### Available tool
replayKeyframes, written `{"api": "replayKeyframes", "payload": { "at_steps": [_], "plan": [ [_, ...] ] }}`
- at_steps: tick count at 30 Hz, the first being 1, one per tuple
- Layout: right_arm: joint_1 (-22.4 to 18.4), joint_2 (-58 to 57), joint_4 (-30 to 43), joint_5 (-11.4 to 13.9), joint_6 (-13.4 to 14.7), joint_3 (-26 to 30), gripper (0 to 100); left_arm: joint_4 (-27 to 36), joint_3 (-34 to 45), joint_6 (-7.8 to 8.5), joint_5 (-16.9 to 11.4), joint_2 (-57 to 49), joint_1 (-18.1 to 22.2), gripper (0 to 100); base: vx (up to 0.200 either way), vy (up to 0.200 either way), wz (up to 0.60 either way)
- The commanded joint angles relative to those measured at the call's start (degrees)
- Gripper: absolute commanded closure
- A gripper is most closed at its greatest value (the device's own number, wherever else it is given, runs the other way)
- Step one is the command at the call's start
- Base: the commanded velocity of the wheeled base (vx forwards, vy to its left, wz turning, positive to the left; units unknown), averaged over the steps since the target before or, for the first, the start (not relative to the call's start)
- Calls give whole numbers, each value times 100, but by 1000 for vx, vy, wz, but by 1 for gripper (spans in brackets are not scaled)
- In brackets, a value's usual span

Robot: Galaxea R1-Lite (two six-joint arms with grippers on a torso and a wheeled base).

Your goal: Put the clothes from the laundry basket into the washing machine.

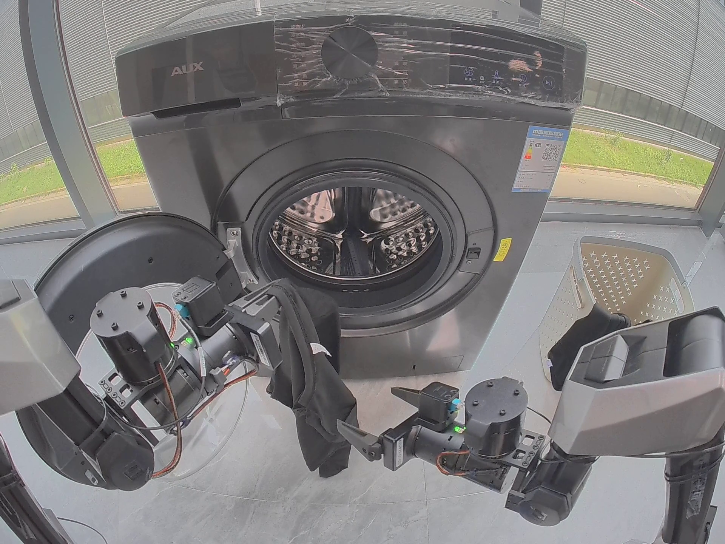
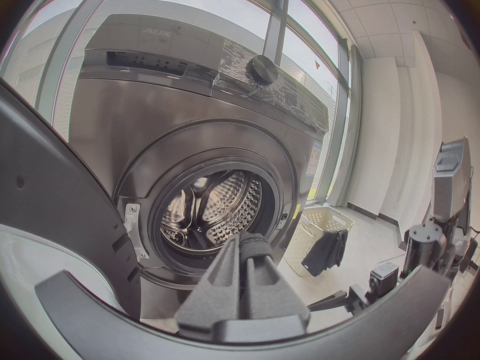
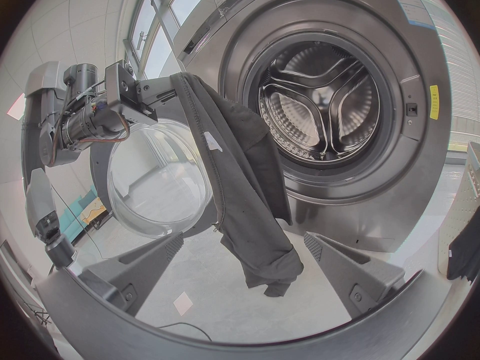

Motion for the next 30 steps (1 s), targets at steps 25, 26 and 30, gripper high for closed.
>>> {"api": "replayKeyframes", "payload": {
  "at_steps": [25, 26, 30],
  "plan": [
    [-30, 1346, -54, -59, 21, -1278, 0, 14, -856, -340, 481, 239, -470, 100, 0, 0, 0],
    [-39, 1416, -63, -68, 30, -1374, 0, 5, -874, -401, 481, 265, -531, 100, 0, 0, 0],
    [-92, 1477, -72, -262, 21, -1700, 0, 5, -883, -559, 490, 274, -654, 100, 0, 0, 0]
  ]
}}
